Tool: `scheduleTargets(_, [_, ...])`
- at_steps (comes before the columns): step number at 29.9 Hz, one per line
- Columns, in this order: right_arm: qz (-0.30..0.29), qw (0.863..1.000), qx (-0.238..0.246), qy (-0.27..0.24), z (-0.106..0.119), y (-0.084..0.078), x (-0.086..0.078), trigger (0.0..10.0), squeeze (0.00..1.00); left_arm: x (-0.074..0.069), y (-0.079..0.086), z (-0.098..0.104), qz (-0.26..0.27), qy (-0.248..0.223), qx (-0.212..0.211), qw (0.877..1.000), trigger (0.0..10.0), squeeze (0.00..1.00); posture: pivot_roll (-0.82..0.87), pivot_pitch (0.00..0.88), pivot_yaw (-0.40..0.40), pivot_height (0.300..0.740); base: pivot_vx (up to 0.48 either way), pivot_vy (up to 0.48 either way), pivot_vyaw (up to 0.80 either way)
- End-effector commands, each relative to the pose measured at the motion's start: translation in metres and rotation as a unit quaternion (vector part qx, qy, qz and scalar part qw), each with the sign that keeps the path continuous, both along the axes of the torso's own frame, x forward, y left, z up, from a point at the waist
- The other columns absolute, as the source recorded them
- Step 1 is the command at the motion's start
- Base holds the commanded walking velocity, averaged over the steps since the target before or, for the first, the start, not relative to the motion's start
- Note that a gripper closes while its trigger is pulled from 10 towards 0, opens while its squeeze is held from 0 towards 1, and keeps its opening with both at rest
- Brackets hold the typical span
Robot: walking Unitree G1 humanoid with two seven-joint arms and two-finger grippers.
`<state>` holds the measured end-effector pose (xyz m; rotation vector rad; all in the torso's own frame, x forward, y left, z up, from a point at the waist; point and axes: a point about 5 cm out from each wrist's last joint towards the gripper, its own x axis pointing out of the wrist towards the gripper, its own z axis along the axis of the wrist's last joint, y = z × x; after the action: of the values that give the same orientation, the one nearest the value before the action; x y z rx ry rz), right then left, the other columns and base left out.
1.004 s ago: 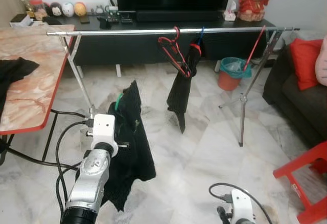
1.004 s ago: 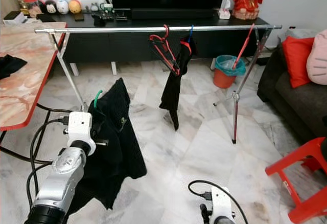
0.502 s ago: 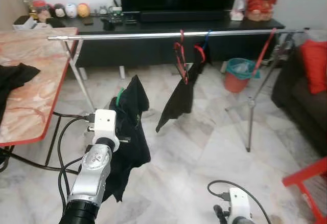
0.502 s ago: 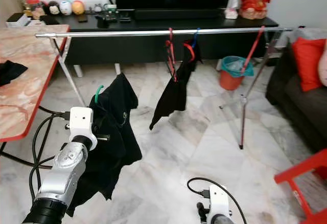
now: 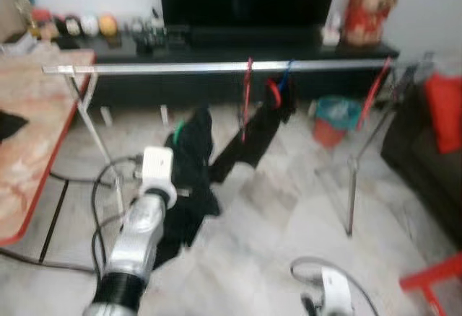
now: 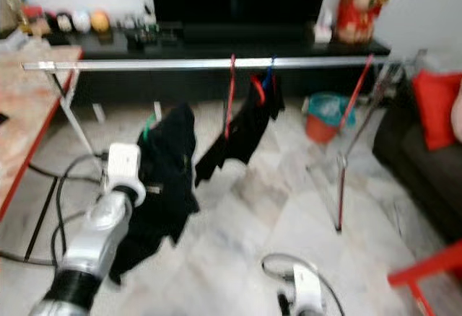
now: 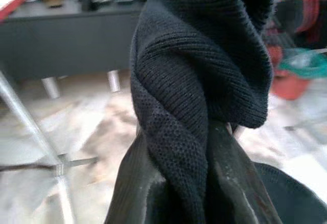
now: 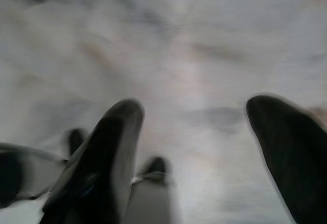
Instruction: Hang hanger
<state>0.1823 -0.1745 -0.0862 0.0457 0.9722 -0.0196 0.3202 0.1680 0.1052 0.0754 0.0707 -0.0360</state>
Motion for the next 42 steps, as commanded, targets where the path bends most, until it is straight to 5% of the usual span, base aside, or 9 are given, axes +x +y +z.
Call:
scheduleTargets(1, [-0.007,1.0,-0.015,0.008,-0.001,-0.014,-0.006,10.0,0.0,0.006,-0.01,0.011,-0.01,-0.022,-0.006,1.0,10.0,0.0,0.02,0.0,-0.039,0.728,0.394,0.0,0.0])
scheduleTargets(16, [-0.004,1.0,-0.012,0.021,-0.006,-0.018,-0.018,10.0,0.0,0.013,0.0,0.009,0.017,0.004,0.006,1.0,10.0,0.0,0.02,0.0,-0.038,0.728,0.39,0.0,0.31])
scheduleTargets(24, [0.004,1.0,-0.006,0.029,-0.009,-0.006,-0.023,10.0,0.0,0.013,-0.002,-0.004,0.0,0.046,0.015,0.999,10.0,0.0,0.02,0.0,-0.041,0.728,0.315,0.0,0.0])
scheduleTargets(42, [-0.003,1.0,-0.001,0.026,-0.009,-0.006,-0.022,10.0,0.0,0.015,-0.002,0.0,-0.009,0.042,0.007,0.999,10.0,0.0,0.03,0.0,-0.044,0.728,0.266,0.0,0.0])
